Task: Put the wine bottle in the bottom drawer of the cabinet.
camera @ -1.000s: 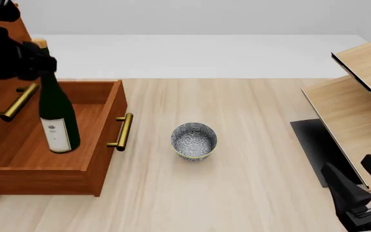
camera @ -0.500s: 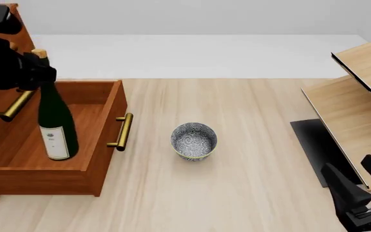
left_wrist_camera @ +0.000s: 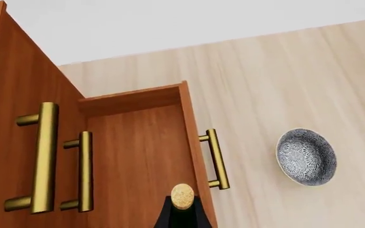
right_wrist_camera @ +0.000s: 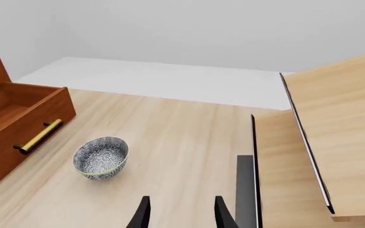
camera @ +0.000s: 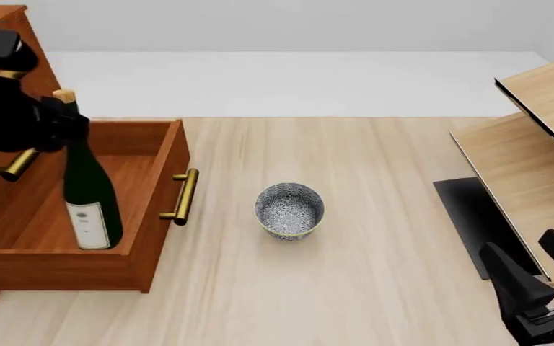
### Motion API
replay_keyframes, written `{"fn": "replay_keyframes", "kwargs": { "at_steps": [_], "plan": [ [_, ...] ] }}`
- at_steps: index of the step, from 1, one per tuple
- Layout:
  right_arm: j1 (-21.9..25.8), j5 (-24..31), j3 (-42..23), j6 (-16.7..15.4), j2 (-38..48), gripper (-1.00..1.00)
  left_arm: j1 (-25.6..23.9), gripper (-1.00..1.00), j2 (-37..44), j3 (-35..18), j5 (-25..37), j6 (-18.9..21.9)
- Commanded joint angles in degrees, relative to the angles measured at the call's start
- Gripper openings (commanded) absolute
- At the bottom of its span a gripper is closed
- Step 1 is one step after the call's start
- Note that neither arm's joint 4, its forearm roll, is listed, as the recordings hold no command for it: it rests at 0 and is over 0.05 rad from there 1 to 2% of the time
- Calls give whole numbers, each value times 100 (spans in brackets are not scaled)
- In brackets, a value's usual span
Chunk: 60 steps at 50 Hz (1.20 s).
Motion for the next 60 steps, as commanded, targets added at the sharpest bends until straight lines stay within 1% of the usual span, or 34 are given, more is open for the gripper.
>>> {"fn": "replay_keyframes", "kwargs": {
  "at_steps": [1, 7, 9, 11, 12, 18, 20, 24, 25, 26, 28, 29, 31, 32, 35, 36, 37, 39, 51, 60],
  "plan": [
    [-13, 11, 0, 6, -17, 100, -53, -100, 182, -137, -60, -141],
    [-14, 14, 0, 4, -12, 100, -75, -100, 297, -147, -104, -158],
    [-19, 48, 0, -2, -41, 100, -7, -100, 323, -113, -121, -113],
    [-21, 21, 0, 0, -11, 100, -117, -100, 366, -126, -149, -246],
    [-18, 24, 0, 1, -14, 100, -51, -100, 377, -84, -161, -154],
    [-19, 12, 0, 2, 7, 100, -115, -100, 474, -33, -218, -250],
    [-23, 23, 0, -1, -1, 100, -83, -100, 495, -10, -235, -221],
    [-17, -11, 0, -6, 40, 100, -122, -100, 576, 5, -269, -317],
    [-15, 15, 0, -2, 15, 100, -158, -100, 604, 10, -278, -404],
    [-18, 15, 0, -11, 14, 100, -126, -100, 597, 28, -288, -350],
    [-18, 34, 0, -7, -2, 100, -147, -100, 633, 40, -311, -417],
    [-24, 44, 0, -14, -12, 100, -144, -100, 670, 73, -337, -376],
    [-27, 48, 0, -9, -14, 100, -187, -100, 706, 101, -364, -435],
    [-25, 57, 0, -15, -21, 100, -168, -100, 717, 117, -368, -380],
    [-22, 73, 0, -13, -37, 100, -175, -100, 755, 128, -374, -447],
    [-24, 73, 0, -15, -38, 100, -151, -100, 734, 131, -388, -380],
    [-23, 52, 0, -15, -15, 100, -216, -100, 773, 128, -398, -485],
    [-28, 38, 0, -16, -1, 100, -178, -100, 792, 157, -416, -416],
    [-36, 146, 0, -16, -101, 100, -212, -100, 986, 136, -516, -543],
    [-51, 64, 0, -16, -18, 100, -262, -100, 1190, 103, -634, -674]
  ]
}}
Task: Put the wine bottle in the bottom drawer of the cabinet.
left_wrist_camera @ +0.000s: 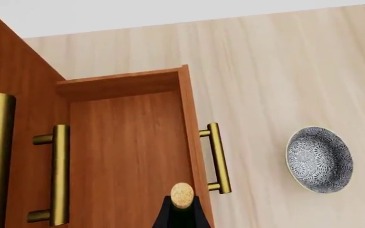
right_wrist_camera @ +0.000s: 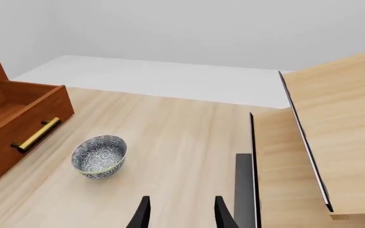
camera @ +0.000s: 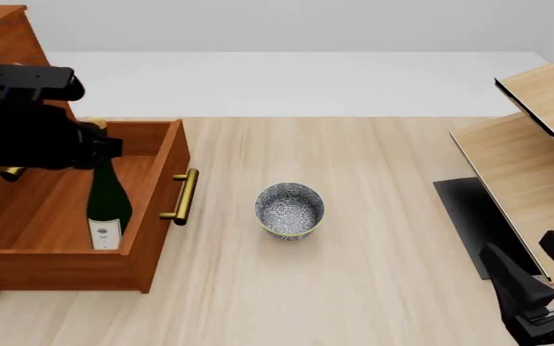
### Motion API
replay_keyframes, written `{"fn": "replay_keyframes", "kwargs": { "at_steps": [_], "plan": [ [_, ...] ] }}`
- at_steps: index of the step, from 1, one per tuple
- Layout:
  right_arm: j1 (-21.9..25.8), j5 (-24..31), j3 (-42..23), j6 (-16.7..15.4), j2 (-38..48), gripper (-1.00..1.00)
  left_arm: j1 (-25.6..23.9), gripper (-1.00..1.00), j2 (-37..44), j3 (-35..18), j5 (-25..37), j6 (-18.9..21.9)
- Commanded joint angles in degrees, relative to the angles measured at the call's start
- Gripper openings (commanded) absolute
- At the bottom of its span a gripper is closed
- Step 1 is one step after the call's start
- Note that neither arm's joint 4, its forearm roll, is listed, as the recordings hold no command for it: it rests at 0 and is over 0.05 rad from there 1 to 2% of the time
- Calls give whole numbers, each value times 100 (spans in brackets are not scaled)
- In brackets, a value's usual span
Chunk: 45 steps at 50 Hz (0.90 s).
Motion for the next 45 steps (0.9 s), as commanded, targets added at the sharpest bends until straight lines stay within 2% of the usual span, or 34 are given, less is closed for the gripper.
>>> {"fn": "replay_keyframes", "kwargs": {
  "at_steps": [1, 30, 32, 33, 45],
  "plan": [
    [-15, -17, 0, 13, 14, 100, -123, -100, 315, -169, -82, -80],
    [-57, 64, 0, 2, -35, 100, -234, -100, 1187, -295, -592, -649],
    [-57, 36, 0, 3, -4, 100, -133, -100, 1243, -258, -626, -557],
    [-58, 21, 0, 4, 9, 100, -197, -100, 1237, -256, -655, -668],
    [-78, 32, 0, -2, 14, 100, -108, -100, 1545, -238, -832, -722]
  ]
}}
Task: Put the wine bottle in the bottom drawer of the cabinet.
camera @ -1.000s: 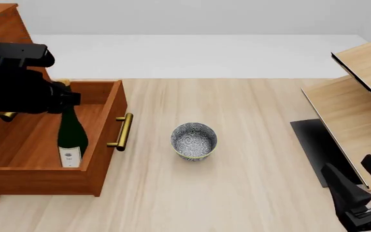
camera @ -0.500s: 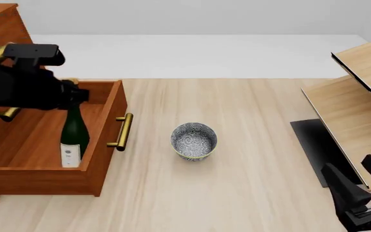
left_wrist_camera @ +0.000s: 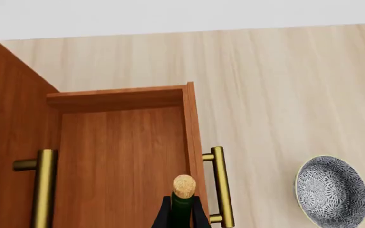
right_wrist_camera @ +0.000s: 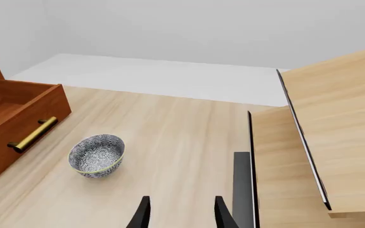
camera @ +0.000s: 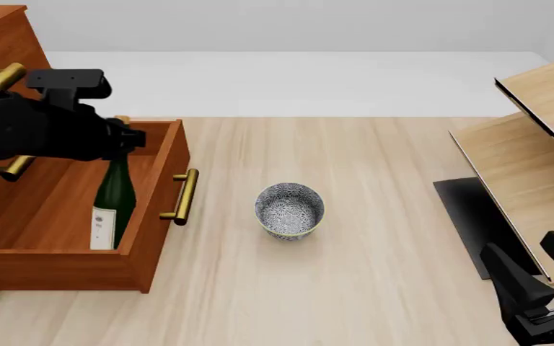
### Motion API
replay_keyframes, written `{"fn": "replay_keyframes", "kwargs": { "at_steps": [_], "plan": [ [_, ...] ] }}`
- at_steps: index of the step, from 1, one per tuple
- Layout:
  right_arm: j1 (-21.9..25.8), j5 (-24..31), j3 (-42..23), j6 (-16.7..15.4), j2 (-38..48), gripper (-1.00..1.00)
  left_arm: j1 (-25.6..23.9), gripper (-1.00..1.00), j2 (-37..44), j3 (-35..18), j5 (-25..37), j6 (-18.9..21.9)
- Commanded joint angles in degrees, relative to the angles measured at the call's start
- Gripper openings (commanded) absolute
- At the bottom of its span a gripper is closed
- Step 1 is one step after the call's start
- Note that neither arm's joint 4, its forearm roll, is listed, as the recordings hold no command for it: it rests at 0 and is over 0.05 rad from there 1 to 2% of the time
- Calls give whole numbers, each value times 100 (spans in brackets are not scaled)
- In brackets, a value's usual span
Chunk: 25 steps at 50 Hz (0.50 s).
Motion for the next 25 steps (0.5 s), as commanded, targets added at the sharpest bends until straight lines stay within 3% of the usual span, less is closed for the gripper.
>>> {"fn": "replay_keyframes", "kwargs": {
  "at_steps": [1, 25],
  "plan": [
    [-21, 4, 0, -3, 1, 100, -69, -100, 497, 80, -107, -18],
    [-71, 73, 0, -9, -79, 100, 210, -100, 911, 172, -398, -66]
  ]
}}
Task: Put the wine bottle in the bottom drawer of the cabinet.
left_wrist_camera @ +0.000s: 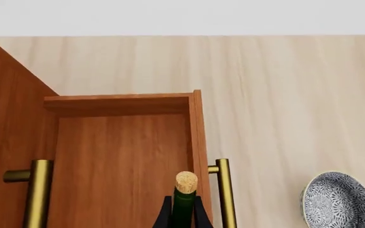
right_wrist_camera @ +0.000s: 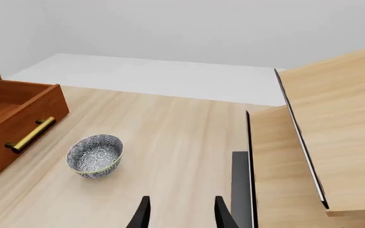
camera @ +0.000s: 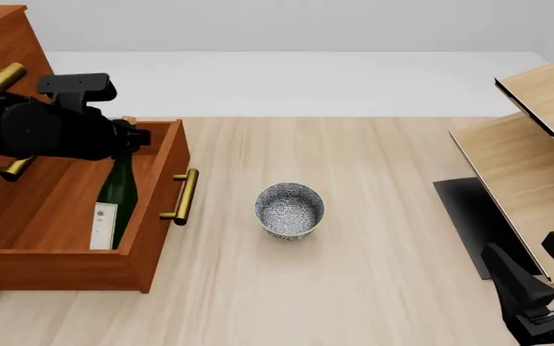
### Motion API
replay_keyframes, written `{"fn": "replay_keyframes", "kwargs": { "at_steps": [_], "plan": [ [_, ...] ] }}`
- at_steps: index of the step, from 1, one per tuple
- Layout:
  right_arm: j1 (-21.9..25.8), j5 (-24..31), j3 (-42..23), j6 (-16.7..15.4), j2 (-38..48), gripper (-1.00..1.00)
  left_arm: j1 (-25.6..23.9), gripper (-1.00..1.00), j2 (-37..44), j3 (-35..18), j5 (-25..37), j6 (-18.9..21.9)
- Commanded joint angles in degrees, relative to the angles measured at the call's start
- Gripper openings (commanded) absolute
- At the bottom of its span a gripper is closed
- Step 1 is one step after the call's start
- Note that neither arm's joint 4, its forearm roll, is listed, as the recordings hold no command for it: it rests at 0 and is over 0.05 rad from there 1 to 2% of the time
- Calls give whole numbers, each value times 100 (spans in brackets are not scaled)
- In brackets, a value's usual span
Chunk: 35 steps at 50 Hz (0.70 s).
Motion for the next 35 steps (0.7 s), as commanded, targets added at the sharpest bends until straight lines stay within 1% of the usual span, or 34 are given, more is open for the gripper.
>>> {"fn": "replay_keyframes", "kwargs": {
  "at_steps": [1, 2, 3, 5, 7, 10, 12, 14, 16, 29, 35],
  "plan": [
    [-26, 58, 0, 2, -65, 100, 85, -100, 475, 266, 0, -7],
    [-27, 58, 0, -5, -63, 100, 140, -100, 518, 276, -9, 64],
    [-31, 67, 0, -1, -71, 100, 109, -100, 482, 298, -56, -50],
    [-33, 81, 0, -3, -82, 100, 162, -100, 588, 319, -76, 48],
    [-34, 64, 0, -3, -60, 100, 110, -100, 577, 367, -147, -49],
    [-32, 69, 0, -6, -60, 100, 125, -100, 603, 391, -202, -87],
    [-32, 24, 0, -9, -6, 100, 163, -100, 689, 402, -233, -11],
    [-33, -13, 0, -7, 31, 100, 121, -100, 753, 411, -278, -86],
    [-37, -57, 0, -12, 72, 100, 169, -100, 801, 422, -328, -52],
    [-57, 101, 0, -20, -54, 100, 93, -100, 1171, 528, -665, -185],
    [-60, 35, 0, -25, 31, 100, 66, -100, 1259, 504, -704, -207]
  ]
}}
